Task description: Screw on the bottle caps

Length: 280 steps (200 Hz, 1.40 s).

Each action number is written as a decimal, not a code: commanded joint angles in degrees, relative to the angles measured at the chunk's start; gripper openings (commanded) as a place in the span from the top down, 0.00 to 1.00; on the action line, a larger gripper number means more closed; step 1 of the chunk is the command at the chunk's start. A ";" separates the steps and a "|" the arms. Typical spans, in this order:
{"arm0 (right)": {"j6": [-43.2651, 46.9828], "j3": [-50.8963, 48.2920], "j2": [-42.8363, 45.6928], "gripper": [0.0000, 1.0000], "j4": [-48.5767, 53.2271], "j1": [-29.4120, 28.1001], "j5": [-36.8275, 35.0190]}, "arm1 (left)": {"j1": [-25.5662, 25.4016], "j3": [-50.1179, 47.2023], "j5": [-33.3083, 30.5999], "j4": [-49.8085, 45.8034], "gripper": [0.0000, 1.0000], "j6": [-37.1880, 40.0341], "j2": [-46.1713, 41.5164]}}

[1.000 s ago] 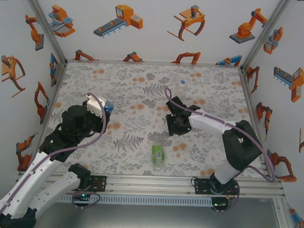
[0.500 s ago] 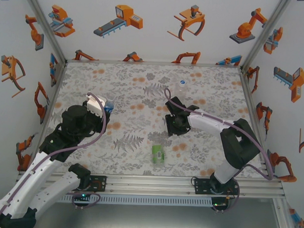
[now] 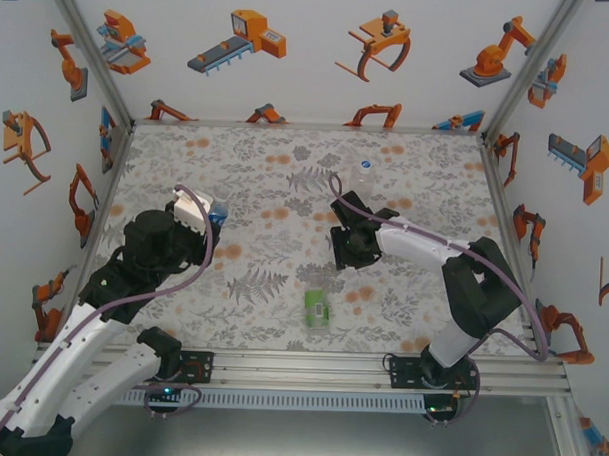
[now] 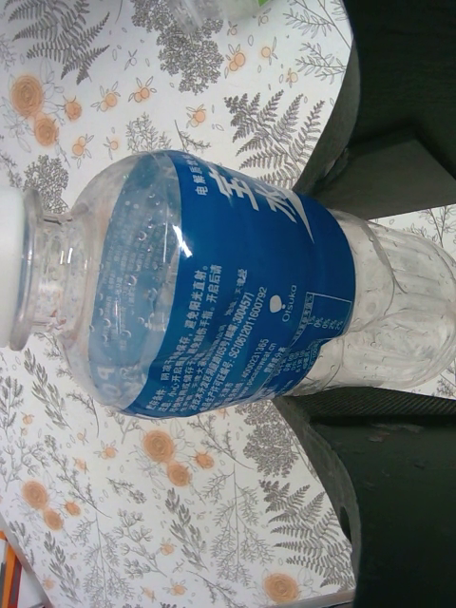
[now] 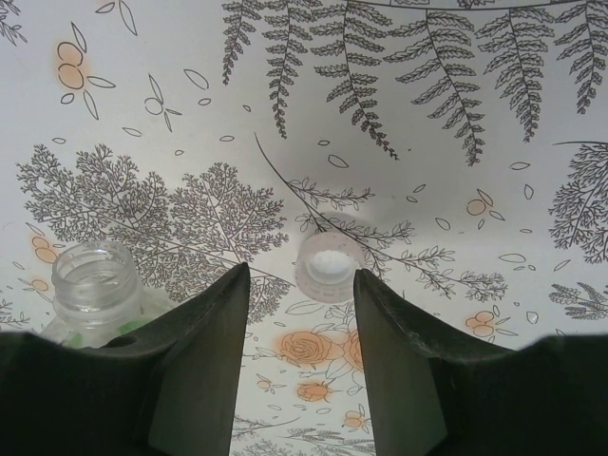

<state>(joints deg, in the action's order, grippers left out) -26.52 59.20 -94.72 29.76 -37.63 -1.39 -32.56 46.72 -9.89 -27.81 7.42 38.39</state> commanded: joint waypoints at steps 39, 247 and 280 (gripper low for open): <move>0.39 1.55 -0.74 0.52 2.05 0.27 -1.42 | 0.50 0.04 0.71 1.89 0.88 0.80 -0.07; -2.54 -2.33 -4.14 0.67 -2.58 0.27 0.92 | 0.68 -0.05 0.65 1.53 0.88 0.73 0.83; -3.43 -2.65 -2.98 0.79 -4.65 0.86 3.89 | 0.67 -0.05 0.25 1.70 0.87 0.76 1.28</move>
<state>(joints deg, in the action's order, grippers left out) -28.47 57.84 -97.49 26.85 -37.60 -0.25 -32.21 46.72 -9.58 -27.79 7.42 39.57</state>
